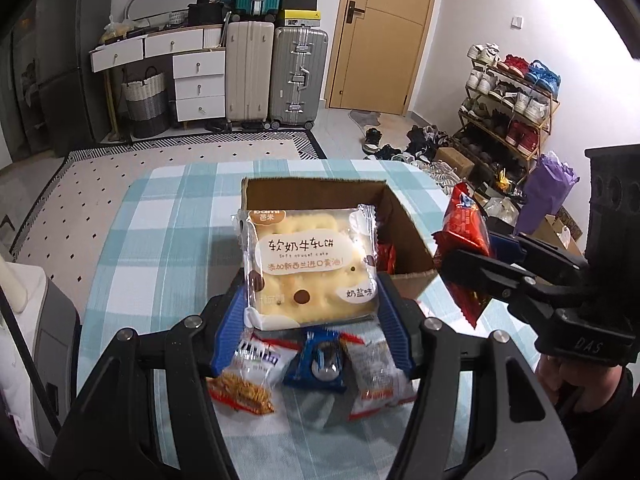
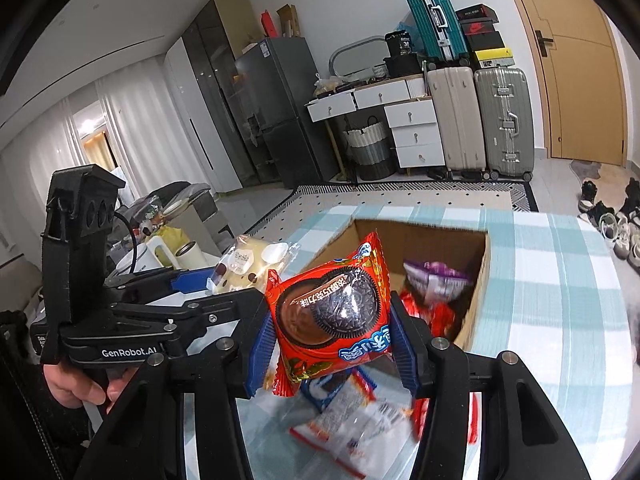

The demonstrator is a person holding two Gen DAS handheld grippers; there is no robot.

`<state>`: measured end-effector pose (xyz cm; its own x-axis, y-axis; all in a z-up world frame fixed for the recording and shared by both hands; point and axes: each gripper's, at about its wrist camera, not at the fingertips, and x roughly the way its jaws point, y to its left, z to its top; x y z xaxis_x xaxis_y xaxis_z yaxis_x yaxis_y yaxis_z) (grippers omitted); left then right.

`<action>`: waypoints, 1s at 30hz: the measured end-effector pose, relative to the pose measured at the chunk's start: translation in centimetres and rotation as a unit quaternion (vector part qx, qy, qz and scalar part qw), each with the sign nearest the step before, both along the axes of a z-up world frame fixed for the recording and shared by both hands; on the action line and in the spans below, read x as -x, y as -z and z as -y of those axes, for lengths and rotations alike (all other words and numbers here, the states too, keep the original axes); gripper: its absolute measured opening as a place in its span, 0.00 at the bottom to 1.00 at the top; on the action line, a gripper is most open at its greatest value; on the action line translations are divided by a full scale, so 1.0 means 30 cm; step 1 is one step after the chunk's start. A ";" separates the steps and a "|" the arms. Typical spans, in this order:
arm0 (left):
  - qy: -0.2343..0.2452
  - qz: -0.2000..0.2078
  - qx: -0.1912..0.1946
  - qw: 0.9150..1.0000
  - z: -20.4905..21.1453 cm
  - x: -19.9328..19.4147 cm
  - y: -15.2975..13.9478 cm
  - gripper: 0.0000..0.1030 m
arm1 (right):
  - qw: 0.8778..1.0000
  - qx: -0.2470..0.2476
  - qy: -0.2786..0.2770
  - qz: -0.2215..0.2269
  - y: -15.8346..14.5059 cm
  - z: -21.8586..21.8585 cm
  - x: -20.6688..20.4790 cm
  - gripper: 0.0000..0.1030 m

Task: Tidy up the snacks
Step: 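Carry the cookie pack and cracker pack over the box with both tools, then open both tools to drop the two packs into the box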

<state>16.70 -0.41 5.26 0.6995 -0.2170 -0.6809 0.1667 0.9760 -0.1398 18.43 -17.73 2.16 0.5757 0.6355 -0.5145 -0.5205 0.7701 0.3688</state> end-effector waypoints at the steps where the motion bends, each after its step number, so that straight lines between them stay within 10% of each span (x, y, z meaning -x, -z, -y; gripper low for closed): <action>1: 0.000 -0.001 0.000 1.000 0.001 -0.021 -0.002 0.56 | 1.000 0.000 0.000 0.000 -0.005 0.000 -0.011 0.51; 30: 0.041 -0.053 -0.011 0.998 0.036 -0.481 0.110 0.56 | 0.999 0.008 0.019 -0.040 0.099 -0.009 -0.364 0.51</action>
